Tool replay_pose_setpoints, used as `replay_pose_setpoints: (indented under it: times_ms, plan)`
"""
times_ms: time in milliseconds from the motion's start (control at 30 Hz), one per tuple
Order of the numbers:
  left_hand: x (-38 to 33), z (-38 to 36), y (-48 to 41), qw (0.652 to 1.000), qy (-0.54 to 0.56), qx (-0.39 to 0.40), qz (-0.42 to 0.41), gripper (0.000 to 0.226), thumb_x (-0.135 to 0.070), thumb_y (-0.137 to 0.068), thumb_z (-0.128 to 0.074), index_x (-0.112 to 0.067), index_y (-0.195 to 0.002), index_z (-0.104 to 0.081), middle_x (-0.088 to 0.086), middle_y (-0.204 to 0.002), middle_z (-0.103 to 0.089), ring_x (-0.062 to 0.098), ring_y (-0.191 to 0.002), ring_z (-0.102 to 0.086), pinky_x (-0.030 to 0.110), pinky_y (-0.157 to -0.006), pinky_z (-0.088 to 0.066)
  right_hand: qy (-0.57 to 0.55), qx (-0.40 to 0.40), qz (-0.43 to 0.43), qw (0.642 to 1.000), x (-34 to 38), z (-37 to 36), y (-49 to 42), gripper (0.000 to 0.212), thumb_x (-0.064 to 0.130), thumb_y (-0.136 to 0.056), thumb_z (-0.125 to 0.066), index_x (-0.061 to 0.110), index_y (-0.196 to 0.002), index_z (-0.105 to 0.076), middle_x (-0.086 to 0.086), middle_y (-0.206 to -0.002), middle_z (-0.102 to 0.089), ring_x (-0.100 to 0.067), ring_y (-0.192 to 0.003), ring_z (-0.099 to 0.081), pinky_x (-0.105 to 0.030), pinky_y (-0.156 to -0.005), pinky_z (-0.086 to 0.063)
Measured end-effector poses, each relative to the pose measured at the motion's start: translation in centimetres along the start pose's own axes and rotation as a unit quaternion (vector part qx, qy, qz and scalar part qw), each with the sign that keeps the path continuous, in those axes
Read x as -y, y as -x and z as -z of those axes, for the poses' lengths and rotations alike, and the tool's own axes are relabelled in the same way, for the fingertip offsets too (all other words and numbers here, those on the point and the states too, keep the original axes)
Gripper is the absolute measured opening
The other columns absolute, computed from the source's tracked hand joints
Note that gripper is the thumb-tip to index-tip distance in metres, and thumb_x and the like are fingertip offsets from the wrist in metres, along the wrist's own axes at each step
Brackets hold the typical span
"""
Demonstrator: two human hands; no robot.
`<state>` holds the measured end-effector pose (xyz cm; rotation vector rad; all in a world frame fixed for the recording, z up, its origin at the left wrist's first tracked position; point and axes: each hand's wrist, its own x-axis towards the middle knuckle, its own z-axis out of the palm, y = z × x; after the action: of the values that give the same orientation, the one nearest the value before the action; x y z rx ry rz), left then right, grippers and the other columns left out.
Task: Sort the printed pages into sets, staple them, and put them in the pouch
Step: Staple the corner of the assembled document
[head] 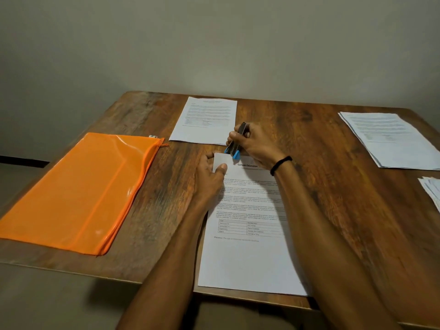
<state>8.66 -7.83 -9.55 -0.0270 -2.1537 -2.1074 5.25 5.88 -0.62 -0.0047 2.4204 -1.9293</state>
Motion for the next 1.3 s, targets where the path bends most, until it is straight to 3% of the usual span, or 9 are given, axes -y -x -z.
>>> replay_pose_setpoints:
  times_ms: [167,233,300,500,700,800,1000,1133,1300]
  plan:
    - [0.2,0.0,0.1,1.000,0.009,-0.006,0.001,0.032,-0.003,-0.090,-0.063,-0.013,-0.119,-0.052,0.016,-0.105,-0.071,0.030,-0.085,-0.072,0.041,-0.069,-0.060,0.143,-0.025,0.048,0.988,-0.2,-0.2,-0.8,0.023,0.034,-0.095,-0.066,0.012,-0.094,-0.064,-0.009,-0.092,-0.074,-0.023,-0.085,-0.073,-0.044,-0.084,-0.060]
    - [0.2,0.0,0.1,1.000,0.004,-0.003,-0.005,0.033,-0.002,-0.092,-0.063,-0.011,-0.121,-0.051,0.015,-0.104,-0.071,0.026,-0.082,-0.073,0.036,-0.067,-0.060,0.200,-0.057,0.065,0.976,-0.2,-0.4,-1.0,0.027,0.040,-0.095,-0.064,0.020,-0.078,-0.057,-0.003,-0.079,-0.069,-0.015,-0.070,-0.068,-0.028,-0.070,-0.058]
    - [0.2,0.0,0.1,1.000,0.004,-0.001,-0.012,0.032,-0.001,-0.092,-0.062,-0.008,-0.122,-0.050,0.014,-0.103,-0.071,0.021,-0.080,-0.072,0.032,-0.065,-0.060,0.219,-0.111,0.088,0.965,-0.5,-0.8,-1.4,0.040,0.045,-0.095,-0.062,0.022,-0.067,-0.045,0.005,-0.063,-0.055,-0.007,-0.053,-0.049,-0.019,-0.053,-0.041]
    - [0.1,-0.1,0.1,1.000,0.001,-0.005,-0.008,0.030,0.000,-0.094,-0.062,-0.004,-0.121,-0.051,0.010,-0.101,-0.069,0.004,-0.070,-0.069,0.020,-0.060,-0.056,0.197,-0.232,0.084,0.949,-1.5,-2.1,-2.9,0.053,0.057,-0.095,-0.054,0.019,-0.063,-0.038,0.004,-0.056,-0.041,-0.005,-0.049,-0.036,-0.012,-0.046,-0.028]
    - [0.2,-0.1,-0.1,1.000,0.000,-0.008,-0.003,0.032,-0.006,-0.094,-0.065,-0.010,-0.122,-0.051,0.016,-0.109,-0.070,0.020,-0.082,-0.072,0.029,-0.066,-0.058,0.165,-0.198,0.084,0.963,-1.9,-2.2,-3.8,0.052,0.054,-0.098,-0.051,0.020,-0.062,-0.035,0.003,-0.056,-0.039,-0.005,-0.050,-0.034,-0.016,-0.048,-0.028]
    - [0.2,-0.1,-0.1,1.000,0.003,-0.003,-0.002,0.033,-0.005,-0.093,-0.064,-0.010,-0.123,-0.051,0.016,-0.107,-0.070,0.019,-0.080,-0.072,0.028,-0.063,-0.058,0.178,-0.181,0.085,0.964,-1.7,-1.8,-3.7,0.051,0.056,-0.098,-0.049,0.020,-0.064,-0.037,0.003,-0.058,-0.042,-0.007,-0.053,-0.037,-0.019,-0.051,-0.030]
    - [0.2,0.0,-0.1,1.000,0.001,-0.003,-0.003,0.032,-0.004,-0.093,-0.064,-0.010,-0.121,-0.051,0.017,-0.106,-0.070,0.028,-0.084,-0.072,0.032,-0.064,-0.059,0.168,-0.169,0.092,0.967,-1.3,-1.4,-2.9,0.054,0.072,-0.079,-0.033,0.020,-0.063,-0.037,0.003,-0.057,-0.041,-0.005,-0.052,-0.036,-0.016,-0.050,-0.030]
    - [0.1,0.0,0.1,1.000,-0.011,-0.003,-0.013,0.033,-0.004,-0.092,-0.064,-0.012,-0.121,-0.051,0.015,-0.107,-0.069,0.027,-0.084,-0.072,0.032,-0.064,-0.059,0.175,-0.154,0.090,0.968,-1.8,-1.6,-3.0,0.053,0.054,-0.099,-0.046,0.019,-0.061,-0.035,0.002,-0.054,-0.039,-0.005,-0.048,-0.034,-0.010,-0.042,-0.030]
    - [0.1,-0.1,0.0,0.999,-0.021,-0.010,-0.029,0.030,-0.006,-0.092,-0.065,-0.011,-0.119,-0.053,0.015,-0.105,-0.069,0.022,-0.081,-0.069,0.031,-0.063,-0.056,0.164,-0.138,0.103,0.971,-2.2,-2.3,-3.2,0.056,0.048,-0.102,-0.048,0.018,-0.057,-0.034,0.002,-0.050,-0.037,-0.006,-0.045,-0.032,-0.011,-0.040,-0.030]
